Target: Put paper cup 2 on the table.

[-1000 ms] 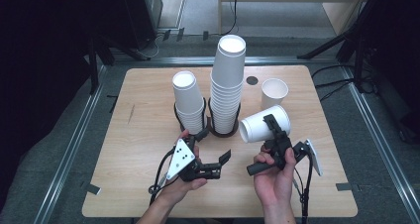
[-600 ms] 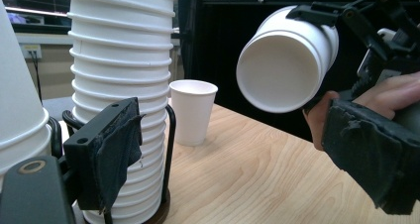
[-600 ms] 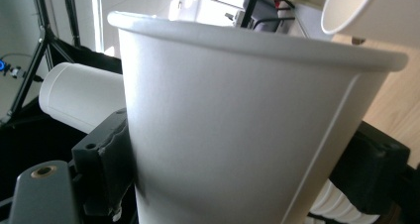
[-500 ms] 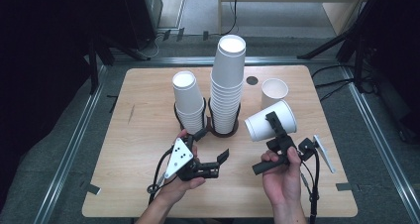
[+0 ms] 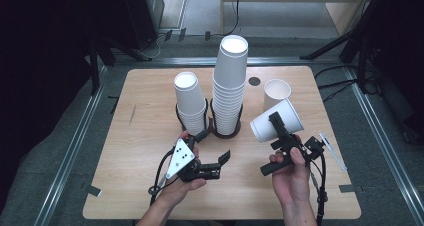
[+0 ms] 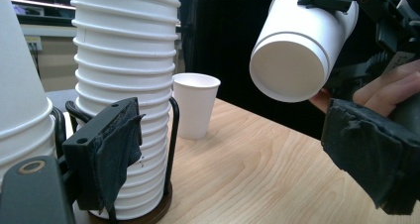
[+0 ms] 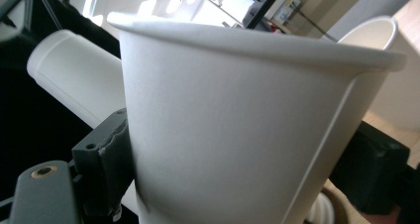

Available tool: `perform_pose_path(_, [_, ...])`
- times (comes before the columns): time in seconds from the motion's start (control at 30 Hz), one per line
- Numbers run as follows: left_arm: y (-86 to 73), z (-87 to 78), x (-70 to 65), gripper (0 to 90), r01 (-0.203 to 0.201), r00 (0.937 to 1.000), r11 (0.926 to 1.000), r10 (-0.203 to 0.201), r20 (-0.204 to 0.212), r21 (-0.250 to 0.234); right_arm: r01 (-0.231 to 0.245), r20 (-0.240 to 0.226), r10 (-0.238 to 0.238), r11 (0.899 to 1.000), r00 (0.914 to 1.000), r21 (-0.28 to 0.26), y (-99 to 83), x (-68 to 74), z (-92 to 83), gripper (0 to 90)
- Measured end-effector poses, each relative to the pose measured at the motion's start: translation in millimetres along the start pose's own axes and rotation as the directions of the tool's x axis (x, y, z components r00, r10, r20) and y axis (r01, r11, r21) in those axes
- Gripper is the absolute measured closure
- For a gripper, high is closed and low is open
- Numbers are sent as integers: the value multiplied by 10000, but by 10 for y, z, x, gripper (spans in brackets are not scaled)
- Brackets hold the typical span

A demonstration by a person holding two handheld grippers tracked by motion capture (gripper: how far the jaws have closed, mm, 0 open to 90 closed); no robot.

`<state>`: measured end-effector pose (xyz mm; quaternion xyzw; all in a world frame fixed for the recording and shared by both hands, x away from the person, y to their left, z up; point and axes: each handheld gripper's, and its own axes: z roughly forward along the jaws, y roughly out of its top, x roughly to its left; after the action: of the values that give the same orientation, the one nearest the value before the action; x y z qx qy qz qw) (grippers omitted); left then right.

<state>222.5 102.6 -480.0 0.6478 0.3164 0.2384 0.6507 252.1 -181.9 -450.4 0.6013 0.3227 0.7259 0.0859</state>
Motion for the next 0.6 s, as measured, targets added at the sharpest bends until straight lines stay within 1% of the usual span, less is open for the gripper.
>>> perform_pose_path(0.03, [-1, -3, 3, 85, -5, 10000, 10000, 5, -31, 28, 284, -95, -284, 9996, 9996, 66, 10, 8, -3, 150])
perform_pose_path(0.07, [-1, -3, 3, 81, -5, 10000, 10000, 5, -31, 28, 284, -95, -284, 9996, 9996, 66, 10, 8, -3, 150])
perform_pose_path(0.13, [1, -13, 13, 80, 31, 10000, 10000, -30, -83, 69, 913, -112, -912, 9958, 9958, 67, 26, 27, -6, 151])
perform_pose_path(0.2, [3, -27, 27, 80, -20, 9999, 9999, 22, -159, 134, 1315, -80, -1315, 9913, 9913, -17, 43, 47, -10, 151])
perform_pose_path(0.23, [4, -37, 37, 78, 8, 9998, 9999, -5, -195, 168, 1620, -68, -1621, 9867, 9868, -93, 52, 54, -10, 151])
perform_pose_path(0.3, [4, -61, 65, 67, 41, 9995, 9997, -33, -313, 253, 2246, 33, -2246, 9742, 9744, -233, 62, 72, 0, 151])
perform_pose_path(0.37, [5, -84, 93, 48, 112, 9994, 9993, -100, -343, 350, 2897, 133, -2894, 9568, 9571, -245, 63, 86, 16, 151])
perform_pose_path(0.43, [-6, -129, 123, 29, 95, 9991, 9986, -74, -414, 521, 3849, 368, -3838, 9224, 9227, -330, 47, 106, 39, 151])
perform_pose_path(0.47, [-15, -153, 141, 29, 103, 9987, 9983, -75, -502, 565, 4442, 404, -4428, 8950, 8957, -399, 34, 120, 54, 151])
perform_pose_path(0.5, [-25, -178, 164, 28, 131, 9984, 9980, -97, -556, 620, 4915, 475, -4895, 8696, 8707, -473, 19, 132, 66, 151])
perform_pose_path(0.53, [-31, -197, 183, 29, 150, 9981, 9978, -111, -608, 653, 5364, 609, -5336, 8427, 8436, -459, 4, 143, 77, 151])
perform_pose_path(0.57, [-41, -231, 214, 28, 221, 9972, 9974, -171, -722, 685, 5665, 698, -5631, 8228, 8234, -451, -5, 149, 87, 151])
perform_pose_path(0.6, [-46, -250, 234, 28, 257, 9968, 9973, -203, -773, 691, 5968, 734, -5930, 8008, 8019, -502, -19, 158, 100, 151])
